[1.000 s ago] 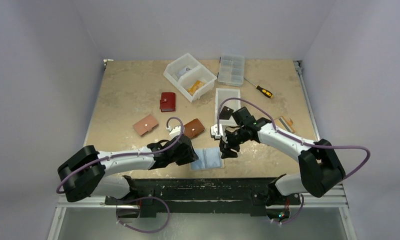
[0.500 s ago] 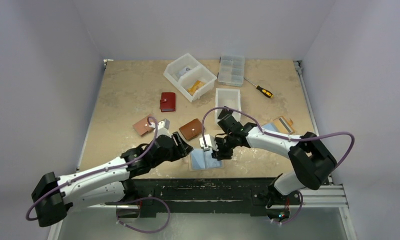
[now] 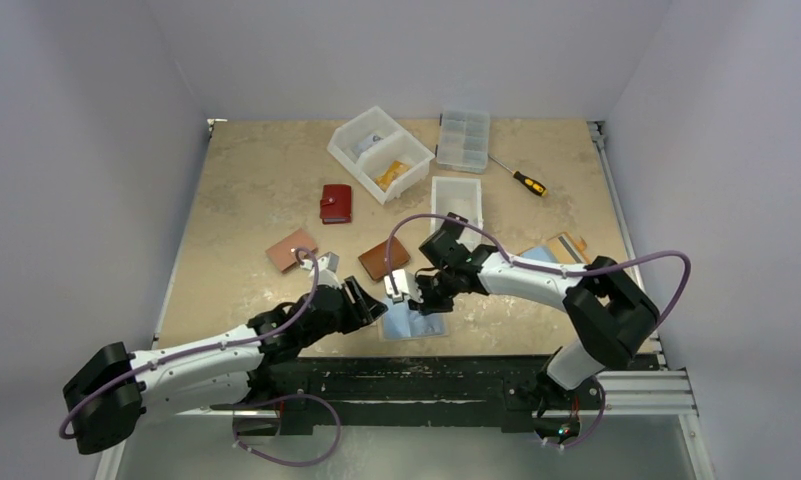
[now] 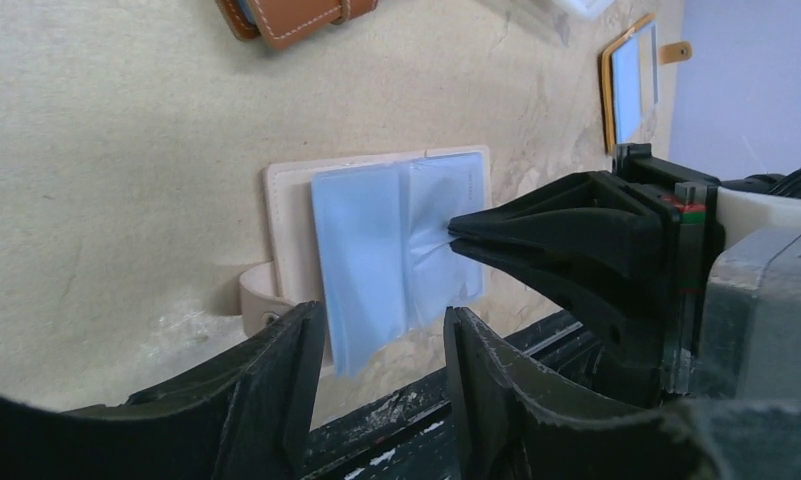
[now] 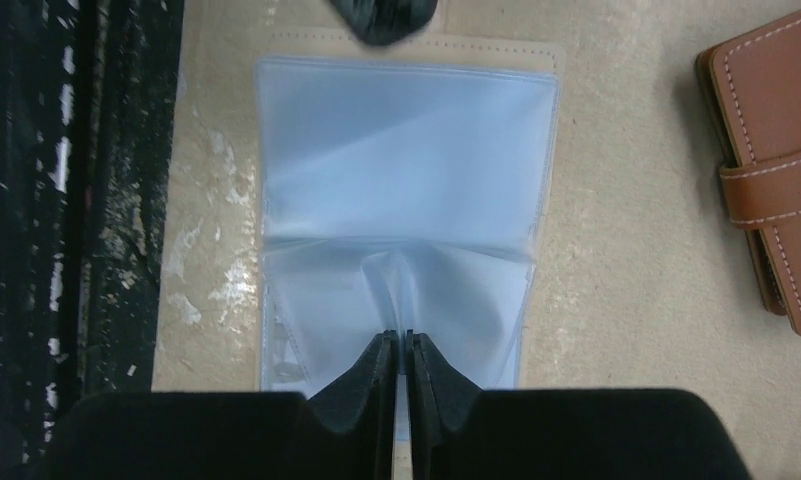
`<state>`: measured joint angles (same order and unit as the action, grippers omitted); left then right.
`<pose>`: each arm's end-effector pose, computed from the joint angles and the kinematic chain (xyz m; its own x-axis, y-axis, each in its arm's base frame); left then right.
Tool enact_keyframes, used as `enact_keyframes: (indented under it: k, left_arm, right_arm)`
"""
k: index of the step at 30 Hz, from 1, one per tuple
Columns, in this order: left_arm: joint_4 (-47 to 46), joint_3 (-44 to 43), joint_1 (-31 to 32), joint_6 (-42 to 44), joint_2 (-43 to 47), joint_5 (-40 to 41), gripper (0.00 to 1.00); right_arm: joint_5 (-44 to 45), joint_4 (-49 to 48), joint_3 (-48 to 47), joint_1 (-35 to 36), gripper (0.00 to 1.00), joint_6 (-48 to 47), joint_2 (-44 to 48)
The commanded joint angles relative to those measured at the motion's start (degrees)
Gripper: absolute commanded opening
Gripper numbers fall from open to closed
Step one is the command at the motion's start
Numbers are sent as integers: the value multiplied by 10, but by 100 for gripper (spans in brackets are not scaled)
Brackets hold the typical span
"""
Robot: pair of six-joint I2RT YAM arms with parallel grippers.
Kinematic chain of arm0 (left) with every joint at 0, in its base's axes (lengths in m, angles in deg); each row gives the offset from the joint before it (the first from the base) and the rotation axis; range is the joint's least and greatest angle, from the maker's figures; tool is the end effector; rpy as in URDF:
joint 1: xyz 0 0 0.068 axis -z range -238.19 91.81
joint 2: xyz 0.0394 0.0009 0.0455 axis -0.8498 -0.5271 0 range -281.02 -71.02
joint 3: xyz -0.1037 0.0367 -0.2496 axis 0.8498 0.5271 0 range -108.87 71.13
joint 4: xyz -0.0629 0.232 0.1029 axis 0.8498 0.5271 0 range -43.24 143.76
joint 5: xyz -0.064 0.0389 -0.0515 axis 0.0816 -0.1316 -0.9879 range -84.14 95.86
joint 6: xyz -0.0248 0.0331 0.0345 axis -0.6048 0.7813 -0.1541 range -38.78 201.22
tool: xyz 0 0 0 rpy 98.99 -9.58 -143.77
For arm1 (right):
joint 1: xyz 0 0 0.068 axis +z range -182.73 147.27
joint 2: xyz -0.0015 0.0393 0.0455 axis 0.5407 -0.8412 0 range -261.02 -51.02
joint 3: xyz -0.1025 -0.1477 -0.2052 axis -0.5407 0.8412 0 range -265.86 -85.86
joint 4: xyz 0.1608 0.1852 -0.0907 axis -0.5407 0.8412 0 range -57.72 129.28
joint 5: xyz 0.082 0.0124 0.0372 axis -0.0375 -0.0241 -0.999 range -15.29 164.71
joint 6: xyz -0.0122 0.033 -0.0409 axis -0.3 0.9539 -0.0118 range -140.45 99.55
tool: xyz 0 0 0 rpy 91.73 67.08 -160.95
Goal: Take the credit cards out of the card holder
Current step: Remove the credit card from the card holder.
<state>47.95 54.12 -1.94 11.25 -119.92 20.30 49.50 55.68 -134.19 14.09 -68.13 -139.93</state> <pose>0.1059 -0.1423 0.1749 -0.7513 -0.5133 -0.4149 -0.0488 0.6702 -0.7406 0.1852 0.2195 0.1683 0.1685 -0.7981 -0.5784 -0.9849 -0.1595 -0.0667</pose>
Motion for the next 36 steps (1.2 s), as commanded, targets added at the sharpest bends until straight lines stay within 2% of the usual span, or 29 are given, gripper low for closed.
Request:
enact_keyframes:
  k: [1, 9, 17, 22, 25, 30, 36]
  left_arm:
    - [-112, 2, -4, -7, -43, -34, 50]
    - [-117, -1, -4, -7, -68, -32, 50]
    - [-120, 33, -4, -18, -21, -21, 51]
    - [-125, 52, -4, -21, 1, -22, 51]
    - [-126, 56, -4, -21, 2, -27, 52]
    - [-139, 38, -4, 1, -27, -45, 52]
    - [-145, -20, -4, 54, -107, -71, 52]
  right_arm:
    - [-82, 35, -61, 2, 15, 36, -16]
    - [-210, 110, -150, 3, 17, 67, -76]
    - [-300, 119, -204, 4, 26, 145, -156]
    - [-341, 130, -239, 5, 28, 171, -186]
    - [-324, 156, -255, 2, 30, 142, -180]
    - [-303, 239, -233, -15, 35, 2, -143]
    - [-255, 204, -143, -84, 44, -25, -51]
